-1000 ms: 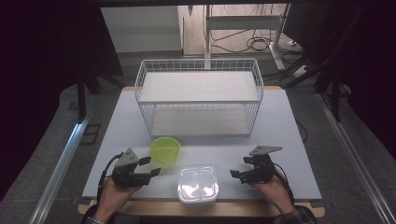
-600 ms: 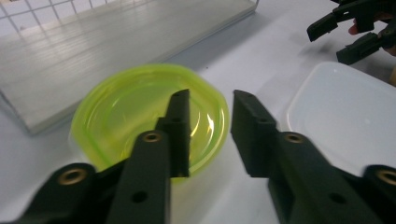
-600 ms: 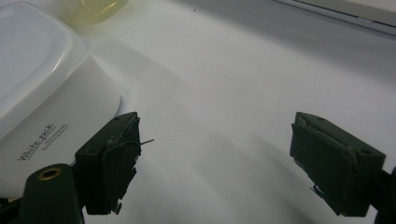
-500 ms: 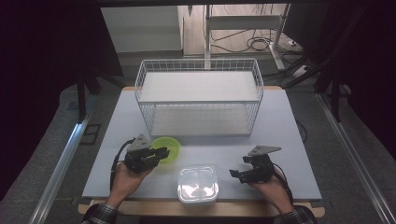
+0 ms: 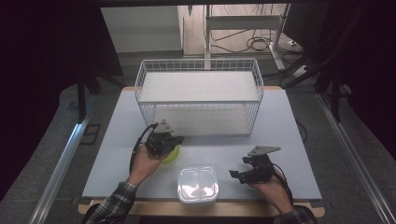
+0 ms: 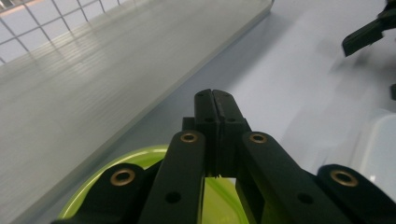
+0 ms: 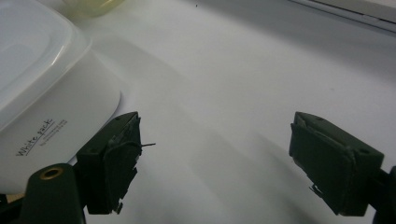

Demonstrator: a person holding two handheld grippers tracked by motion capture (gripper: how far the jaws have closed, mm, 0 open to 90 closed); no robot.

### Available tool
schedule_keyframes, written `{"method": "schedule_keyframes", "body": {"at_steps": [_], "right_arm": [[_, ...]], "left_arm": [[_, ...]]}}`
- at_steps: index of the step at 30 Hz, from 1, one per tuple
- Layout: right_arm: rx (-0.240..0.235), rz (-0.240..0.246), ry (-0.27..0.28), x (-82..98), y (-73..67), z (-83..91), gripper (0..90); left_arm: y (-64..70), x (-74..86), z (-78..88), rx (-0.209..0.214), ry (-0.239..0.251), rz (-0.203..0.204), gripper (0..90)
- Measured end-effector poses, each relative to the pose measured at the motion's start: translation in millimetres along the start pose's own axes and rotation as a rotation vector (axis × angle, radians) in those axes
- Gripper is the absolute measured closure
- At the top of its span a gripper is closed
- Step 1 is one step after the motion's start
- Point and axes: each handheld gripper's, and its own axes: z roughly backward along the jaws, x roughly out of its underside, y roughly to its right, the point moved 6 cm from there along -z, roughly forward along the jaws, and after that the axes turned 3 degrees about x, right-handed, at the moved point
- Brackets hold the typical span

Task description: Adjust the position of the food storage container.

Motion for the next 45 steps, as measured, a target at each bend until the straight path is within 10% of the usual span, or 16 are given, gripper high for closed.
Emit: {"method": "schedule_keyframes", "body": {"at_steps": [6, 19, 45], "right_arm": [[0.002, 0.006, -0.008, 0.8, 0.2, -0.6, 17.2], [0.002, 0.016, -0.018, 1.9, -0.8, -1.4, 17.3], [0.015, 0.016, -0.006, 0.2, -1.5, 1.4, 17.3]], "left_arm": [[2.6, 7.7, -11.9, -0.022, -0.085, -0.031, 90.0], [-5.8, 19.6, -2.5, -0.066, -0.107, -0.028, 90.0], [-29.4, 70.9, 56.2, -0.125, -0.086, 0.097, 90.0]]}}
